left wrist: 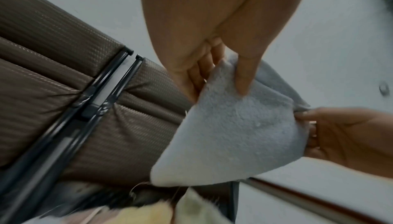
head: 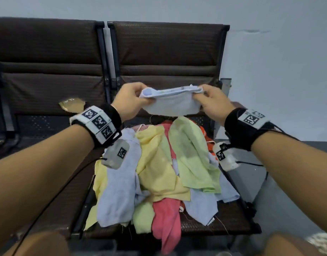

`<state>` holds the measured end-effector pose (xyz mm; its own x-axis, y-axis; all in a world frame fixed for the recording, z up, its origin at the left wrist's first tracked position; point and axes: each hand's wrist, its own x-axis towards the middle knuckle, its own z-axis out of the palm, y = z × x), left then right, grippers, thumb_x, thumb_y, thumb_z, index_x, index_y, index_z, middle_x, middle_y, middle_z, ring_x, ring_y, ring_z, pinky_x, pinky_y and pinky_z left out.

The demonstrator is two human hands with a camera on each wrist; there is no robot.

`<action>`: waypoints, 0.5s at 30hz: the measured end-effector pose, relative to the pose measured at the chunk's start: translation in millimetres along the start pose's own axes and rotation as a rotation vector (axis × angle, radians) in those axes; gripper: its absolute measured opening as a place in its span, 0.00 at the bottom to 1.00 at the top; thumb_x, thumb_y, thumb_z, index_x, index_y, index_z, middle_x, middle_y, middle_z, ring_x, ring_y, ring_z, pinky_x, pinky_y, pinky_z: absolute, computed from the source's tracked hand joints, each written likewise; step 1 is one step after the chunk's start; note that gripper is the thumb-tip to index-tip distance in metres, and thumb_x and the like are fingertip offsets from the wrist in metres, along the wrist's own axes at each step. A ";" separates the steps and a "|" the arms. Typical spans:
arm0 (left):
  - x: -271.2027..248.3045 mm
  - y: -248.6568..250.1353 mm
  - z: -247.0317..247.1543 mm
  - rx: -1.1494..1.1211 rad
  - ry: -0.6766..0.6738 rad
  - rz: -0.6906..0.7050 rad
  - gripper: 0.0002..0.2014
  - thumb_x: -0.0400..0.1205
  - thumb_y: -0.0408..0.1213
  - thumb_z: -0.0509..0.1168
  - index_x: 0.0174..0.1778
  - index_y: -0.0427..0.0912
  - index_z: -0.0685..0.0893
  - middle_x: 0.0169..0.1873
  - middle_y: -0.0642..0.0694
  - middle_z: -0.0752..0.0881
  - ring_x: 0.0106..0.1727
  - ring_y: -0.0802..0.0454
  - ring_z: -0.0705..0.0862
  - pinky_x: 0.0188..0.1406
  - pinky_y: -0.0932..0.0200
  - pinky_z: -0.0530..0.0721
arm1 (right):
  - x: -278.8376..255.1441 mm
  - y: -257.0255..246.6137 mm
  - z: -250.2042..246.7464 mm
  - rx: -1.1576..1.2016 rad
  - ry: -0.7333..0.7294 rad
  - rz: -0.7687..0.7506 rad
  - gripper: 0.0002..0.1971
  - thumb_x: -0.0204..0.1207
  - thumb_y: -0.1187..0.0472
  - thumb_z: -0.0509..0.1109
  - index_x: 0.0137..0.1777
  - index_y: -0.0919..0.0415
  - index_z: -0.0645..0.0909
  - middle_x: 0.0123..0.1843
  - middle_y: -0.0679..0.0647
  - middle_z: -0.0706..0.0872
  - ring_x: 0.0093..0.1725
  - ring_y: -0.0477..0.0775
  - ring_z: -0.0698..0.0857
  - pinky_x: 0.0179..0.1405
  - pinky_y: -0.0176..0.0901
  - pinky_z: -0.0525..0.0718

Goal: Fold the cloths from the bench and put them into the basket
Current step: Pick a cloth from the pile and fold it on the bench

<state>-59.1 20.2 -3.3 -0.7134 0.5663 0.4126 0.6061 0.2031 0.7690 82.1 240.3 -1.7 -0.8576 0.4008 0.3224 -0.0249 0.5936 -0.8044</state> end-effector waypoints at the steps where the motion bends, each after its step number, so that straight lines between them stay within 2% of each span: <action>1: -17.5 -12.3 3.6 0.058 -0.090 -0.036 0.08 0.78 0.31 0.75 0.50 0.34 0.86 0.43 0.43 0.88 0.42 0.54 0.83 0.45 0.54 0.84 | -15.3 12.8 6.9 -0.031 -0.073 0.036 0.07 0.85 0.58 0.65 0.48 0.58 0.81 0.45 0.56 0.83 0.47 0.57 0.82 0.53 0.56 0.81; 4: -70.2 -44.2 16.6 0.205 -0.435 -0.143 0.09 0.81 0.34 0.73 0.51 0.34 0.83 0.44 0.38 0.87 0.43 0.45 0.84 0.47 0.47 0.84 | -66.6 45.9 28.5 -0.134 -0.365 0.189 0.08 0.85 0.62 0.65 0.44 0.63 0.78 0.40 0.58 0.78 0.40 0.55 0.78 0.43 0.55 0.79; 7: -114.6 -61.4 32.0 0.236 -0.735 -0.259 0.10 0.81 0.36 0.73 0.54 0.35 0.84 0.45 0.37 0.87 0.47 0.39 0.89 0.46 0.47 0.90 | -113.7 66.2 44.6 -0.069 -0.617 0.387 0.05 0.85 0.67 0.65 0.47 0.66 0.78 0.38 0.58 0.78 0.35 0.53 0.78 0.36 0.45 0.79; 9: -133.4 -67.8 38.9 0.123 -0.901 -0.368 0.09 0.80 0.35 0.74 0.52 0.35 0.86 0.45 0.38 0.89 0.47 0.40 0.90 0.42 0.49 0.91 | -133.2 74.9 50.7 0.024 -0.747 0.554 0.05 0.84 0.68 0.65 0.55 0.68 0.81 0.43 0.61 0.83 0.41 0.57 0.82 0.39 0.44 0.83; 11: -140.6 -71.5 41.8 0.016 -1.033 -0.461 0.07 0.81 0.34 0.73 0.52 0.37 0.88 0.46 0.41 0.91 0.47 0.45 0.91 0.39 0.57 0.90 | -140.6 81.0 53.7 0.053 -0.819 0.647 0.10 0.84 0.67 0.65 0.62 0.71 0.81 0.48 0.63 0.85 0.43 0.60 0.84 0.43 0.46 0.85; 13: -138.5 -76.5 44.8 -0.054 -1.028 -0.523 0.06 0.81 0.32 0.71 0.53 0.37 0.89 0.46 0.44 0.92 0.46 0.49 0.91 0.38 0.60 0.88 | -138.6 85.4 56.7 0.104 -0.763 0.669 0.08 0.85 0.66 0.66 0.59 0.68 0.83 0.45 0.62 0.85 0.38 0.54 0.85 0.37 0.42 0.86; 15: -129.9 -83.0 51.8 -0.105 -0.859 -0.551 0.05 0.81 0.30 0.70 0.51 0.40 0.88 0.44 0.46 0.92 0.44 0.51 0.90 0.38 0.58 0.88 | -128.8 93.7 59.4 0.149 -0.602 0.634 0.07 0.85 0.65 0.66 0.56 0.66 0.84 0.46 0.60 0.88 0.38 0.52 0.87 0.40 0.43 0.88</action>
<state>1.5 -28.9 -146.0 -0.3656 0.8045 -0.4682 0.2072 0.5607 0.8017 159.8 202.8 -148.2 -0.8563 0.1633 -0.4900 0.5165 0.2708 -0.8123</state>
